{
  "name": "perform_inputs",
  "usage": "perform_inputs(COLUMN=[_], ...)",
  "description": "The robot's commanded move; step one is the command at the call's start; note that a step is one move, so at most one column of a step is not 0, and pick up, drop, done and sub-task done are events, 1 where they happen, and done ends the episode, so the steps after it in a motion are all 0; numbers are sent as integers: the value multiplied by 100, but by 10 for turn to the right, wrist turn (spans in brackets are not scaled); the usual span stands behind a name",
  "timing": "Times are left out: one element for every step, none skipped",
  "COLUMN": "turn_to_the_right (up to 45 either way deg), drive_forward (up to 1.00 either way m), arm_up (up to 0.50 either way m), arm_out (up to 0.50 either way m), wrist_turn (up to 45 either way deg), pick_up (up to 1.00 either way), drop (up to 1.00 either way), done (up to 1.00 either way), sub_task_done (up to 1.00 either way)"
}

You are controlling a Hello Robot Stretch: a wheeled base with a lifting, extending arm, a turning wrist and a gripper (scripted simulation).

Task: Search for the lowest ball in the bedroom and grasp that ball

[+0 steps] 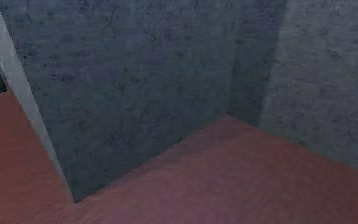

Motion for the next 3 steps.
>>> perform_inputs(turn_to_the_right=[0, -420, 0], drive_forward=[20, 0, 75], arm_up=[0, 0, 0], arm_out=[0, 0, 0], wrist_turn=[0, 0, 0], pick_up=[0, 0, 0], drop=[0, 0, 0], done=[0, 0, 0], sub_task_done=[0, 0, 0])
